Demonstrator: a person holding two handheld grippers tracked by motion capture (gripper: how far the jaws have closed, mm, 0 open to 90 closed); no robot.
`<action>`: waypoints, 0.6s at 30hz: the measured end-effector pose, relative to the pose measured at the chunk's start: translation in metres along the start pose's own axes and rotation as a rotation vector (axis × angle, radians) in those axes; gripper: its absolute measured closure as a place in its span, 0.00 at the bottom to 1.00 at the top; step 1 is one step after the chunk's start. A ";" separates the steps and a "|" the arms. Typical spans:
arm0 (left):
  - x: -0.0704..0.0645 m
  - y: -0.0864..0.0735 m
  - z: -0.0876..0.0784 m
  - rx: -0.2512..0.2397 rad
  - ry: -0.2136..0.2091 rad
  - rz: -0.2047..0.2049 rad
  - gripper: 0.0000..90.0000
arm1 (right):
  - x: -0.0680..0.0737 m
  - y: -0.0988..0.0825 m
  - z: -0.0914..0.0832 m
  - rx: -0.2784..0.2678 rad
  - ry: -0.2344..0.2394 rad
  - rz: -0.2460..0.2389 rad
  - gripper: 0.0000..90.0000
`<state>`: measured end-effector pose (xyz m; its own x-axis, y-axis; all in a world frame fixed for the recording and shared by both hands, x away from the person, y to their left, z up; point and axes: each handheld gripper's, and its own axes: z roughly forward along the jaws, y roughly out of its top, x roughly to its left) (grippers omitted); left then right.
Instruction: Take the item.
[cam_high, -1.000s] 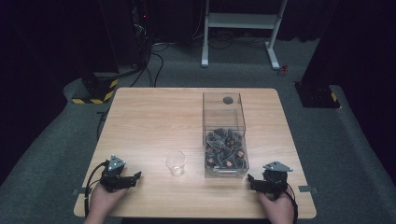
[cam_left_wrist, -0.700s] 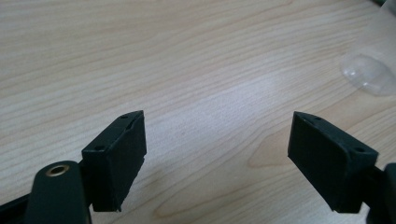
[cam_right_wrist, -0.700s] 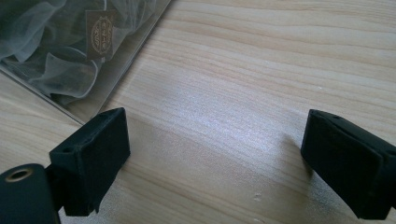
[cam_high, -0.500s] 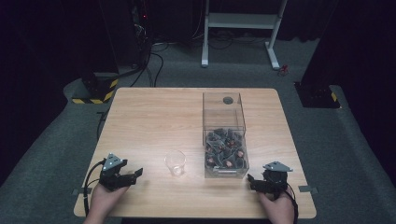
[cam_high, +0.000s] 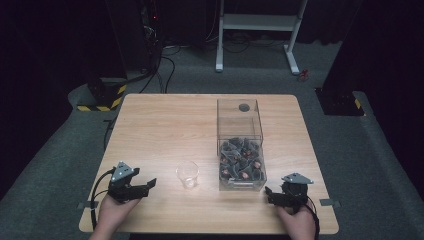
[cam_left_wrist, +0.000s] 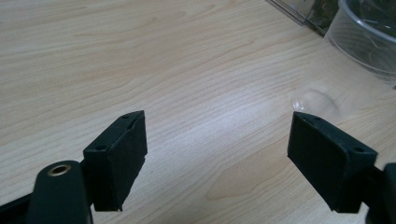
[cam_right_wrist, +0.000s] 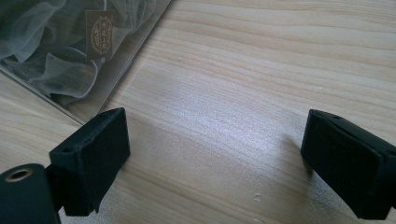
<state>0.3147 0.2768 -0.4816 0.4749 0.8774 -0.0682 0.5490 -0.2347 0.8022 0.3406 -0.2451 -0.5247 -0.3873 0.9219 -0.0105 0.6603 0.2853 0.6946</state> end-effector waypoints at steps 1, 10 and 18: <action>-0.001 0.001 0.000 -0.004 -0.001 0.004 0.23 | 0.000 0.000 0.000 0.000 -0.001 0.000 0.09; -0.017 0.019 -0.003 -0.018 -0.022 0.038 0.22 | -0.001 0.000 0.000 0.000 0.005 -0.006 0.09; -0.031 0.039 -0.003 -0.060 -0.045 0.058 0.23 | -0.001 0.000 0.000 -0.001 0.004 -0.004 0.09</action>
<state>0.3192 0.2417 -0.4468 0.5356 0.8432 -0.0465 0.4784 -0.2576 0.8395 0.3405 -0.2458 -0.5247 -0.3930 0.9195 -0.0104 0.6582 0.2891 0.6951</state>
